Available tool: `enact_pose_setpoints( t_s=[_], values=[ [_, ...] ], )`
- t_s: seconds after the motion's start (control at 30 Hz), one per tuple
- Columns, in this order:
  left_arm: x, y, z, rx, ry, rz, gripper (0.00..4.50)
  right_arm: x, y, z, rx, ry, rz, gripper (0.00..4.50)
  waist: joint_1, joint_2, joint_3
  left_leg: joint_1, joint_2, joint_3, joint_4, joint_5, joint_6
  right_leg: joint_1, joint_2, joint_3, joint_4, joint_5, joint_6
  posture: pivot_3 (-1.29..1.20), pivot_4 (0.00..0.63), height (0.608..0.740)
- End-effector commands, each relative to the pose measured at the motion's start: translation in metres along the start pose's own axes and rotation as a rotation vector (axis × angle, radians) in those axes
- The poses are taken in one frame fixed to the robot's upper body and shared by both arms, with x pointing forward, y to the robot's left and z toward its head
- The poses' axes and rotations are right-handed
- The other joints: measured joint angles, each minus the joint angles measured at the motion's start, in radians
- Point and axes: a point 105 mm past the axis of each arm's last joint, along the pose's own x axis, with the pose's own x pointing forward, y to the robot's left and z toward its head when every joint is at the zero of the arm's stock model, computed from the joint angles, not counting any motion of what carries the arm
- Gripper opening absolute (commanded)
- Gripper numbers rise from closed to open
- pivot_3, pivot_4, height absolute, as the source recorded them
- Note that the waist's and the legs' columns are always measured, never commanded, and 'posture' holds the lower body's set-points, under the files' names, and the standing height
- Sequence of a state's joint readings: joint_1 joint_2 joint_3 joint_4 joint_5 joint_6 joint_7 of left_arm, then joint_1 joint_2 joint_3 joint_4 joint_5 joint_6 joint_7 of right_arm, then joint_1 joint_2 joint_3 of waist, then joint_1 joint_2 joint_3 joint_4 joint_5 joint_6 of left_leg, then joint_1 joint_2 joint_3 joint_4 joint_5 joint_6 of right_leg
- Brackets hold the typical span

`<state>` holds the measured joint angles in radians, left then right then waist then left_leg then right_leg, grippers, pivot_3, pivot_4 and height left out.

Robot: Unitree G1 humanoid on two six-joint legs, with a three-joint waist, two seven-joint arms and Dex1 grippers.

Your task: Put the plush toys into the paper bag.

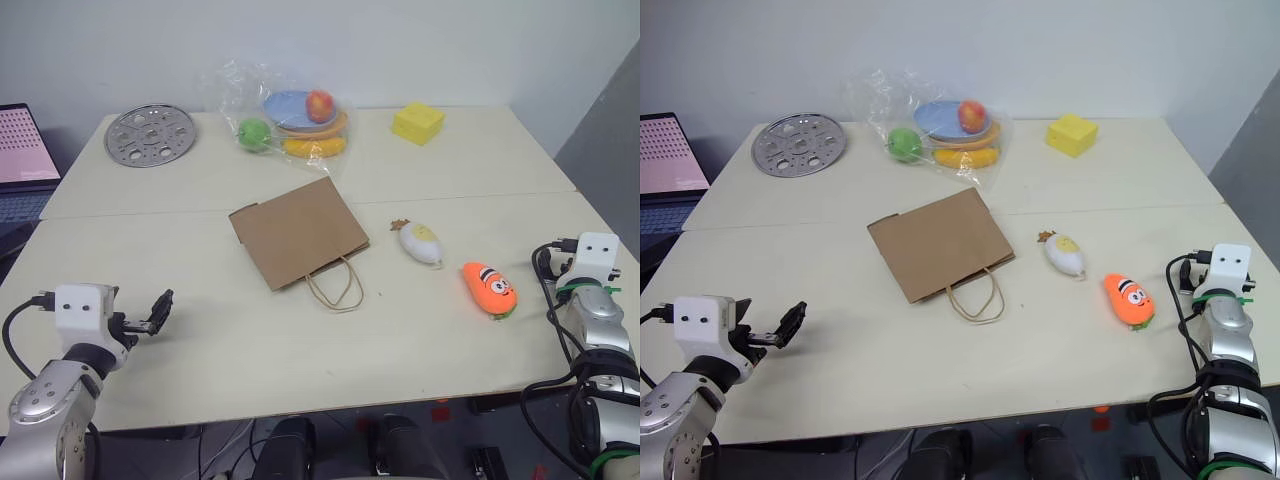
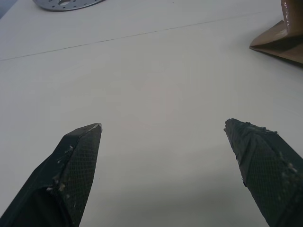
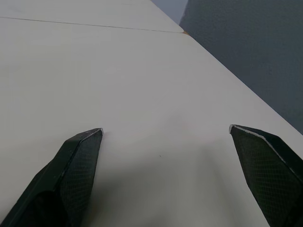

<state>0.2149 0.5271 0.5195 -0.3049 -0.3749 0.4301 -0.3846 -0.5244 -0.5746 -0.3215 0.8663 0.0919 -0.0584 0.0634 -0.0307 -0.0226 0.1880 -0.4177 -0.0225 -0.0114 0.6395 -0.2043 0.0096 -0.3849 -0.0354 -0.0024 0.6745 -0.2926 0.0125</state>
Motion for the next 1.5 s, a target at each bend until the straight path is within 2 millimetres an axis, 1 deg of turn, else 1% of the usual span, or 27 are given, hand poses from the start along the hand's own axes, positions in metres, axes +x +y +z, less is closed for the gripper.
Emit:
enact_pose_setpoints(
  t_s=[0.03, 0.17, 0.33, 0.37, 0.4, 0.47, 0.5, 0.57, 0.63, 0.7, 0.77, 0.83, 0.87, 0.9, 0.93, 1.0, 1.03, 1.07, 1.1, 1.17, 1.2, 1.23, 1.33, 1.37, 1.4, 1.47, 1.5],
  values=[
    [-0.004, 0.006, 0.018, 0.017, -0.061, 0.013, 4.47, 0.001, 0.006, 0.003, -0.012, -0.010, 0.022, 4.50, 0.000, 0.000, 0.000, 0.000, 0.000, 0.000, 0.000, 0.000, 0.000, 0.000, 0.000, 0.000, 0.000, 0.000, 0.000, 0.00, 0.150, 0.740],
    [-0.003, 0.007, 0.020, 0.035, -0.065, 0.013, 4.47, 0.001, 0.003, 0.006, -0.016, -0.020, 0.013, 4.50, 0.000, 0.000, 0.000, 0.000, 0.000, 0.000, 0.000, 0.000, 0.000, 0.000, 0.000, 0.000, 0.000, 0.000, 0.000, 0.00, 0.150, 0.740],
    [-0.004, 0.005, 0.023, 0.039, -0.073, -0.010, 4.47, 0.003, -0.001, 0.015, -0.003, -0.042, 0.010, 4.50, 0.000, 0.000, 0.000, 0.000, 0.000, 0.000, -0.001, 0.000, 0.000, 0.000, 0.000, 0.000, -0.001, 0.000, 0.000, 0.00, 0.150, 0.740],
    [-0.005, 0.003, 0.024, 0.038, -0.078, -0.024, 4.47, 0.004, -0.001, 0.020, -0.003, -0.052, 0.016, 4.50, 0.000, 0.000, 0.000, 0.000, 0.000, 0.000, -0.001, 0.000, 0.000, 0.000, 0.000, 0.000, -0.001, 0.000, 0.000, 0.00, 0.150, 0.740],
    [-0.006, 0.001, 0.027, 0.024, -0.085, -0.046, 4.47, 0.005, -0.001, 0.029, -0.019, -0.076, 0.034, 4.50, 0.000, 0.000, 0.000, 0.000, 0.000, 0.000, -0.001, 0.000, 0.000, 0.000, 0.000, 0.000, -0.001, 0.000, 0.000, 0.00, 0.150, 0.740],
    [-0.008, -0.002, 0.037, 0.013, -0.116, -0.086, 4.47, 0.008, -0.002, 0.059, -0.047, -0.150, 0.084, 4.50, 0.001, 0.001, 0.001, -0.001, 0.000, 0.001, -0.002, 0.000, 0.000, -0.001, 0.000, 0.000, -0.001, 0.000, 0.000, 0.00, 0.150, 0.740],
    [-0.009, -0.002, 0.040, 0.009, -0.127, -0.094, 4.47, 0.009, -0.002, 0.069, -0.063, -0.173, 0.099, 4.50, 0.001, 0.001, 0.001, -0.001, 0.000, 0.001, -0.002, 0.000, 0.000, -0.002, 0.000, 0.000, -0.001, 0.000, 0.000, 0.00, 0.150, 0.740],
    [-0.010, -0.003, 0.051, 0.002, -0.150, -0.138, 4.47, 0.010, 0.002, 0.098, -0.076, -0.237, 0.179, 4.50, 0.001, 0.002, 0.002, -0.002, 0.000, 0.002, -0.003, 0.000, 0.000, -0.004, 0.000, 0.000, -0.001, 0.000, 0.000, 0.00, 0.150, 0.740],
    [-0.010, -0.010, 0.063, 0.048, -0.154, -0.207, 4.47, 0.005, 0.017, 0.127, -0.106, -0.303, 0.320, 4.50, 0.002, 0.002, 0.002, -0.002, 0.000, 0.002, -0.005, 0.000, 0.000, -0.004, 0.000, 0.000, -0.001, 0.000, -0.001, 0.00, 0.150, 0.740],
    [-0.009, -0.016, 0.072, 0.099, -0.150, -0.259, 4.47, -0.001, 0.030, 0.143, -0.119, -0.339, 0.436, 4.50, 0.002, 0.002, 0.002, -0.002, 0.000, 0.001, -0.006, 0.000, 0.000, -0.004, 0.000, 0.000, -0.001, 0.000, -0.001, 0.00, 0.150, 0.740],
    [-0.009, -0.029, 0.082, 0.186, -0.145, -0.347, 4.47, -0.014, 0.049, 0.157, -0.087, -0.372, 0.601, 4.50, 0.004, 0.000, 0.001, -0.001, 0.000, 0.001, -0.008, 0.000, 0.000, -0.003, 0.000, -0.001, -0.003, -0.001, -0.002, 0.00, 0.150, 0.740],
    [-0.005, -0.051, 0.092, 0.331, -0.134, -0.455, 4.47, -0.037, 0.075, 0.167, -0.058, -0.397, 0.821, 4.50, 0.006, 0.000, 0.001, -0.002, 0.000, -0.001, -0.010, 0.000, 0.000, -0.003, 0.000, -0.002, -0.005, -0.001, -0.002, 0.00, 0.150, 0.740],
    [-0.002, -0.064, 0.098, 0.386, -0.140, -0.513, 4.47, -0.050, 0.088, 0.169, -0.017, -0.392, 0.929, 4.50, 0.010, 0.001, 0.001, -0.002, 0.000, -0.001, -0.010, 0.000, 0.000, -0.003, 0.000, -0.003, -0.006, -0.001, -0.002, 0.00, 0.150, 0.740],
    [0.001, -0.072, 0.102, 0.417, -0.145, -0.547, 4.47, -0.059, 0.096, 0.171, 0.011, -0.385, 0.999, 4.50, 0.014, 0.001, 0.001, -0.003, 0.000, -0.002, -0.010, 0.000, 0.000, -0.003, 0.000, -0.004, -0.007, -0.001, -0.002, 0.00, 0.150, 0.740],
    [0.003, -0.083, 0.108, 0.419, -0.160, -0.594, 4.47, -0.070, 0.105, 0.169, 0.045, -0.361, 1.085, 4.50, 0.017, 0.002, 0.001, -0.003, 0.000, -0.003, -0.010, 0.000, 0.000, -0.003, -0.001, -0.005, -0.008, 0.000, -0.002, 0.00, 0.150, 0.740],
    [0.006, -0.111, 0.116, 0.493, -0.172, -0.720, 4.47, -0.098, 0.125, 0.156, 0.030, -0.306, 1.260, 4.50, 0.029, 0.002, 0.002, -0.006, 0.000, -0.003, -0.011, 0.000, 0.000, -0.003, -0.002, -0.006, -0.010, 0.000, -0.002, 0.00, 0.150, 0.740],
    [0.006, -0.125, 0.120, 0.523, -0.180, -0.786, 4.47, -0.114, 0.134, 0.147, -0.006, -0.276, 1.349, 4.50, 0.034, 0.002, 0.002, -0.007, 0.000, -0.004, -0.011, 0.000, 0.000, -0.004, -0.002, -0.007, -0.011, 0.000, -0.002, 0.00, 0.150, 0.740],
    [0.007, -0.133, 0.122, 0.543, -0.182, -0.824, 4.47, -0.125, 0.139, 0.141, -0.032, -0.257, 1.402, 4.50, 0.042, 0.002, 0.002, -0.008, -0.001, -0.004, -0.011, -0.001, 0.000, -0.004, -0.002, -0.008, -0.012, 0.000, -0.001, 0.00, 0.150, 0.740],
    [0.008, -0.142, 0.122, 0.570, -0.178, -0.868, 4.47, -0.134, 0.143, 0.136, -0.080, -0.250, 1.446, 4.50, 0.042, 0.002, 0.002, -0.009, -0.001, -0.005, -0.011, -0.001, 0.001, -0.004, -0.003, -0.008, -0.012, 0.001, -0.001, 0.00, 0.150, 0.740],
    [0.008, -0.167, 0.121, 0.640, -0.190, -0.985, 4.47, -0.149, 0.145, 0.128, -0.186, -0.247, 1.509, 4.50, 0.046, 0.003, 0.002, -0.010, -0.002, -0.004, -0.011, -0.003, 0.002, -0.005, -0.003, -0.008, -0.014, 0.001, -0.001, 0.00, 0.150, 0.740],
    [0.009, -0.180, 0.120, 0.676, -0.197, -1.042, 4.47, -0.154, 0.145, 0.126, -0.232, -0.251, 1.528, 4.50, 0.048, 0.003, 0.002, -0.011, -0.002, -0.004, -0.011, -0.003, 0.002, -0.005, -0.003, -0.008, -0.014, 0.001, -0.001, 0.00, 0.150, 0.740],
    [0.010, -0.187, 0.120, 0.700, -0.201, -1.076, 4.47, -0.156, 0.144, 0.125, -0.256, -0.254, 1.537, 4.50, 0.050, 0.003, 0.002, -0.012, -0.002, -0.004, -0.010, -0.004, 0.002, -0.006, -0.003, -0.008, -0.015, 0.001, -0.001, 0.00, 0.150, 0.740],
    [0.015, -0.218, 0.118, 0.754, -0.220, -1.199, 4.47, -0.158, 0.141, 0.119, -0.352, -0.261, 1.536, 4.50, 0.054, 0.003, 0.002, -0.012, -0.003, -0.004, -0.010, -0.003, 0.003, -0.005, -0.002, -0.008, -0.014, 0.001, 0.000, 0.00, 0.150, 0.740],
    [0.016, -0.230, 0.116, 0.781, -0.224, -1.248, 4.47, -0.158, 0.139, 0.118, -0.361, -0.262, 1.526, 4.50, 0.054, 0.003, 0.002, -0.012, -0.003, -0.004, -0.009, -0.003, 0.003, -0.005, -0.002, -0.009, -0.014, 0.001, 0.000, 0.00, 0.150, 0.740],
    [0.017, -0.238, 0.114, 0.801, -0.224, -1.279, 4.47, -0.158, 0.139, 0.117, -0.362, -0.264, 1.519, 4.50, 0.054, 0.003, 0.002, -0.012, -0.003, -0.004, -0.008, -0.003, 0.003, -0.005, -0.001, -0.009, -0.014, 0.001, 0.000, 0.00, 0.150, 0.740],
    [0.020, -0.255, 0.101, 0.845, -0.187, -1.374, 4.47, -0.155, 0.137, 0.119, -0.310, -0.267, 1.476, 4.50, 0.053, 0.003, 0.002, -0.012, -0.003, -0.004, -0.007, -0.003, 0.003, -0.005, -0.001, -0.009, -0.012, 0.001, 0.001, 0.00, 0.150, 0.740],
    [0.021, -0.260, 0.096, 0.866, -0.172, -1.405, 4.47, -0.154, 0.137, 0.119, -0.292, -0.267, 1.460, 4.50, 0.052, 0.003, 0.002, -0.012, -0.003, -0.004, -0.007, -0.003, 0.003, -0.005, -0.001, -0.008, -0.012, 0.001, 0.001, 0.00, 0.150, 0.740]
  ],
)
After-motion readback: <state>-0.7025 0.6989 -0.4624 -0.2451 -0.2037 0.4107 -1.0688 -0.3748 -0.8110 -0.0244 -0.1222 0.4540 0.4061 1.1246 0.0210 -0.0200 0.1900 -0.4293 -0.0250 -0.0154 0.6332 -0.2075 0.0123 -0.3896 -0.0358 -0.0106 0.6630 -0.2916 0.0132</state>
